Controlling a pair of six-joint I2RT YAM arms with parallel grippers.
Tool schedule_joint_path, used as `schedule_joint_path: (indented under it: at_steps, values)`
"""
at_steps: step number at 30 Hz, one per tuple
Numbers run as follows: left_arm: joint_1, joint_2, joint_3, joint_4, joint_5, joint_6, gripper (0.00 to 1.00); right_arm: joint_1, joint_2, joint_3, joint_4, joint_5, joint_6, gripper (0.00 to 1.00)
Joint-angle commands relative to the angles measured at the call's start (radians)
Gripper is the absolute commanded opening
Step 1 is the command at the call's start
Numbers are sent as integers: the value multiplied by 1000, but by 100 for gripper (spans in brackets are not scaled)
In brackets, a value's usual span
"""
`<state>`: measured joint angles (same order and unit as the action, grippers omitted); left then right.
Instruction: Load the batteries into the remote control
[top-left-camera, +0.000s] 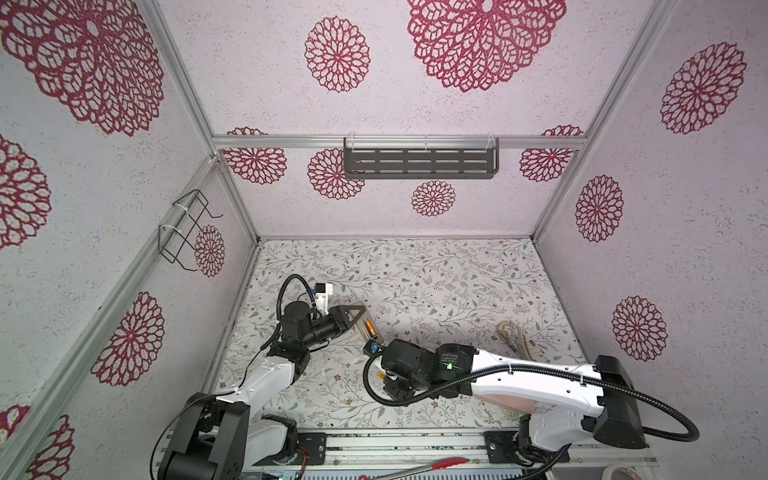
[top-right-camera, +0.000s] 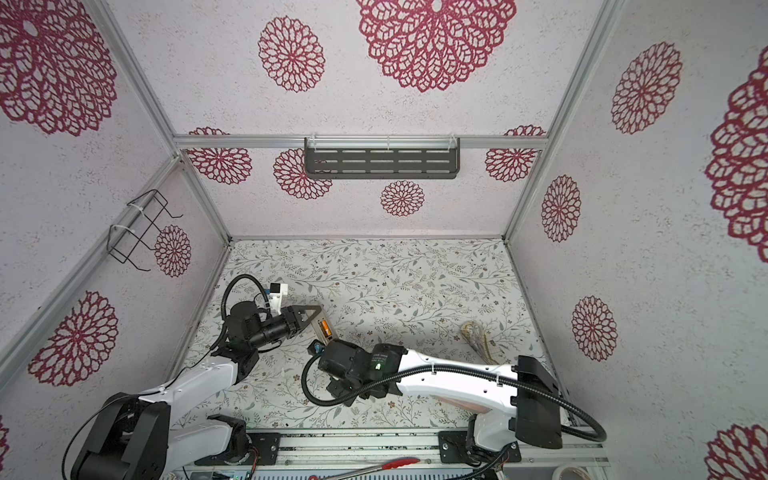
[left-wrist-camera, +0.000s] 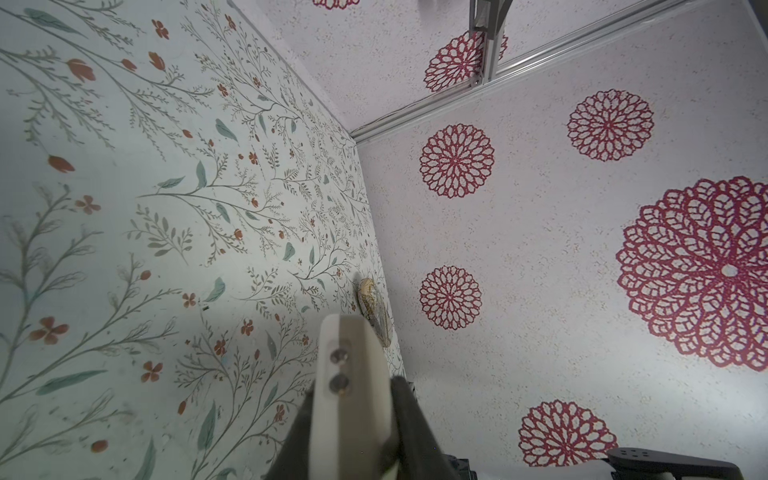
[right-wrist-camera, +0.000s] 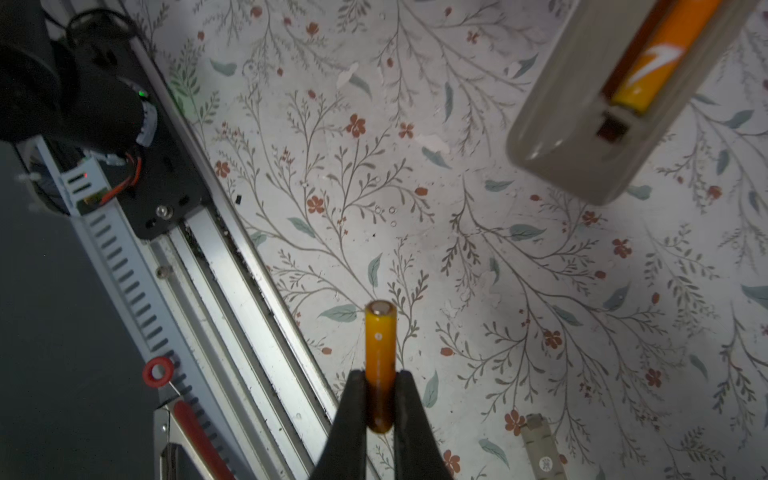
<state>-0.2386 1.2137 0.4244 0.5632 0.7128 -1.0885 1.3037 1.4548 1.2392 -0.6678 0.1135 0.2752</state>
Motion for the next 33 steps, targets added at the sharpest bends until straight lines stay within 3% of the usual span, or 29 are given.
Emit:
schedule_joint_path:
  at_steps: [1, 8, 14, 33]
  values:
    - [-13, 10, 34, 46, 34, 8, 0, -33, 10, 89, -59, 40, 67, 0]
    - [-37, 47, 37, 115, 68, -7, 0, -90, 88, 253, -140, 49, 122, 0]
    - [-61, 83, 25, 192, 70, -25, 0, -171, 84, 264, -134, 15, 206, 0]
    - [-86, 102, 31, 162, 61, 12, 0, -256, 180, 318, -161, -93, 160, 0]
